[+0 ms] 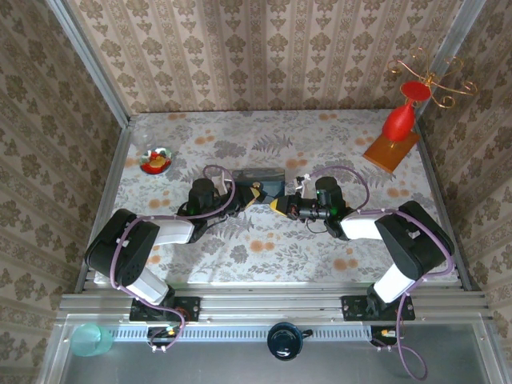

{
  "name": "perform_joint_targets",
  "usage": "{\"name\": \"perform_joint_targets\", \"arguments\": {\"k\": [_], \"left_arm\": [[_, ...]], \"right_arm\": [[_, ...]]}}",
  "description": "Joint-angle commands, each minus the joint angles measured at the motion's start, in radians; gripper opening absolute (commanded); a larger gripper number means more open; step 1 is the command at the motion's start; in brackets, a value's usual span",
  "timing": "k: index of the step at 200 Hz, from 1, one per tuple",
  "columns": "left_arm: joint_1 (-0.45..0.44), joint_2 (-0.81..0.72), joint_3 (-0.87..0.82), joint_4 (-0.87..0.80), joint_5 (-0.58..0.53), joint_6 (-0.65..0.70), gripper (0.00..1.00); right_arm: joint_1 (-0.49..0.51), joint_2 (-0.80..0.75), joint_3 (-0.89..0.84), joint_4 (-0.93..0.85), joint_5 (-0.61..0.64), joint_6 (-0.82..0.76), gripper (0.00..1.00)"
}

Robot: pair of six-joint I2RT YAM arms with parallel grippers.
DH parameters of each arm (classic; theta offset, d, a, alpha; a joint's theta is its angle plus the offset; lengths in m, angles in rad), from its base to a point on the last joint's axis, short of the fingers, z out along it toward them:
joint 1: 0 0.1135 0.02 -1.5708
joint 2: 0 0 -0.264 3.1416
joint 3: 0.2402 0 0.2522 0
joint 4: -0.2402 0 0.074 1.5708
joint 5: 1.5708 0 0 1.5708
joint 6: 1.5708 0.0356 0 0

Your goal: Unlock a padlock with a key

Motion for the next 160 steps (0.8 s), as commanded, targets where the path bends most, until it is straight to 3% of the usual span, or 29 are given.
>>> {"name": "perform_joint_targets", "arguments": {"k": [1, 132, 160], "left_arm": [[-0.04, -0.013, 0.028, 0.119, 0.084, -0.006, 0.0], [-0.062, -0.028, 0.054, 0.071, 0.093, 0.024, 0.0], [-0.062, -0.042, 0.061, 0.021, 0.081, 0.056, 0.04]], "right_arm": [[-0.007, 0.022, -0.001, 0.052, 0.013, 0.021, 0.0], [-0.008, 0.019, 0.016, 0.068, -0.005, 0.062, 0.0], [-0.001, 0.014, 0.022, 0.05, -0.011, 0.049, 0.0]]}}
